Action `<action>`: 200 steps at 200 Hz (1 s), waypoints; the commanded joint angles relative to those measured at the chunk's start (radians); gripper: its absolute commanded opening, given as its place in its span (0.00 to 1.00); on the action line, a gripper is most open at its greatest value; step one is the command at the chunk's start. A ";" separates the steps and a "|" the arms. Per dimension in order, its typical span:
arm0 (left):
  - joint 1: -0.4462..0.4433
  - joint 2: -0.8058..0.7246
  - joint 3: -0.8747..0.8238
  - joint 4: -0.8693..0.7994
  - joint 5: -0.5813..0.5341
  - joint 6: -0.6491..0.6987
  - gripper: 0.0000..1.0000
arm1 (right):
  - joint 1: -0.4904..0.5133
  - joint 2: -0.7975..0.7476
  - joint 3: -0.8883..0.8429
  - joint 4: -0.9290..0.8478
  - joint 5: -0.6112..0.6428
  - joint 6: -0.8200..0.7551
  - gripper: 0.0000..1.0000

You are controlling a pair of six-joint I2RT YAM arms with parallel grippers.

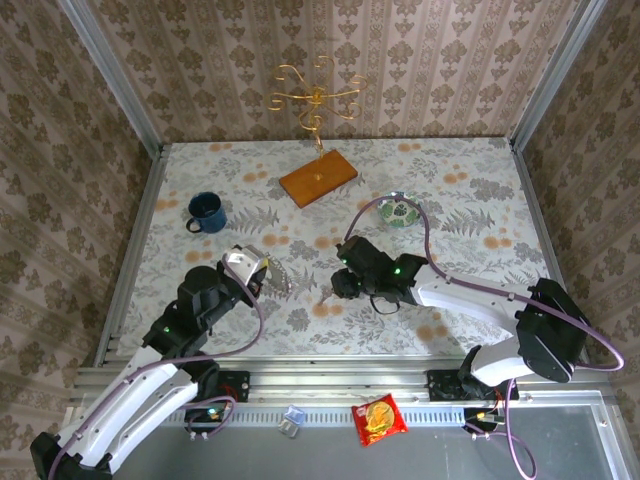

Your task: Put the keys on the keyring

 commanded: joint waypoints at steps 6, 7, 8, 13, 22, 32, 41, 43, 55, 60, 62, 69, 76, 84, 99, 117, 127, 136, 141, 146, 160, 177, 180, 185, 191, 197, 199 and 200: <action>0.006 -0.006 -0.011 0.061 0.044 0.002 0.00 | -0.014 -0.001 -0.035 0.066 -0.015 -0.059 0.39; 0.006 -0.006 -0.012 0.061 0.045 0.002 0.00 | -0.014 0.000 -0.037 0.066 -0.015 -0.071 0.39; 0.006 -0.005 -0.011 0.061 0.045 0.003 0.00 | -0.014 0.001 -0.037 0.066 -0.015 -0.082 0.39; 0.006 -0.006 -0.013 0.064 0.048 0.004 0.00 | -0.019 0.008 -0.038 0.068 -0.015 -0.136 0.39; 0.006 -0.004 -0.014 0.068 0.052 0.006 0.00 | -0.030 0.018 -0.044 0.075 -0.029 -0.230 0.39; 0.006 -0.005 -0.016 0.072 0.055 0.006 0.00 | -0.043 0.029 -0.061 0.110 -0.061 -0.336 0.39; 0.006 -0.004 -0.021 0.082 0.058 0.006 0.00 | -0.059 0.040 -0.085 0.156 -0.095 -0.413 0.39; 0.006 -0.004 -0.021 0.083 0.058 0.005 0.00 | -0.064 0.043 -0.089 0.166 -0.101 -0.431 0.39; 0.007 -0.002 -0.026 0.093 0.059 0.004 0.00 | -0.086 0.059 -0.105 0.208 -0.150 -0.525 0.38; 0.007 -0.001 -0.026 0.095 0.059 0.002 0.00 | -0.092 0.068 -0.107 0.217 -0.159 -0.562 0.38; 0.007 -0.003 -0.026 0.095 0.059 0.001 0.00 | -0.094 0.071 -0.106 0.218 -0.162 -0.577 0.38; 0.007 -0.001 -0.026 0.095 0.062 0.000 0.00 | -0.097 0.081 -0.102 0.220 -0.177 -0.636 0.38; 0.007 -0.001 -0.026 0.095 0.064 -0.001 0.00 | -0.096 0.090 -0.103 0.228 -0.186 -0.695 0.37; 0.007 0.000 -0.026 0.096 0.065 0.000 0.00 | -0.096 0.094 -0.111 0.245 -0.195 -0.768 0.37; 0.007 0.003 -0.028 0.100 0.066 0.000 0.00 | -0.098 0.096 -0.130 0.284 -0.223 -0.885 0.37; 0.007 0.009 -0.029 0.109 0.067 0.000 0.00 | -0.098 0.109 -0.137 0.321 -0.266 -0.980 0.36; 0.007 0.015 -0.030 0.115 0.071 -0.001 0.00 | -0.098 0.135 -0.112 0.301 -0.279 -1.009 0.35; 0.008 0.017 -0.028 0.115 0.074 0.000 0.00 | -0.099 0.157 -0.084 0.273 -0.291 -1.027 0.34; 0.007 0.019 -0.028 0.115 0.075 0.001 0.00 | -0.098 0.173 -0.068 0.259 -0.296 -1.036 0.33; 0.007 0.019 -0.026 0.114 0.077 0.000 0.00 | -0.098 0.186 -0.058 0.249 -0.299 -1.047 0.33; 0.009 0.017 -0.025 0.106 0.083 0.008 0.00 | -0.098 0.211 -0.021 0.221 -0.306 -1.090 0.32; 0.009 0.013 -0.018 0.087 0.078 0.016 0.00 | -0.097 0.222 0.034 0.138 -0.277 -1.183 0.32; 0.009 0.012 -0.017 0.084 0.075 0.017 0.00 | -0.098 0.222 0.043 0.123 -0.272 -1.201 0.32; 0.009 0.007 -0.017 0.082 0.070 0.019 0.00 | -0.101 0.223 0.056 0.104 -0.266 -1.231 0.32; 0.009 0.002 -0.019 0.082 0.061 0.019 0.00 | -0.105 0.226 0.067 0.075 -0.262 -1.267 0.32; 0.009 -0.003 -0.023 0.082 0.052 0.021 0.00 | -0.111 0.229 0.073 0.054 -0.262 -1.295 0.32; 0.009 -0.005 -0.024 0.083 0.047 0.020 0.00 | -0.113 0.230 0.075 0.050 -0.261 -1.306 0.32; 0.009 -0.007 -0.025 0.082 0.046 0.020 0.00 | -0.114 0.232 0.074 0.048 -0.261 -1.310 0.32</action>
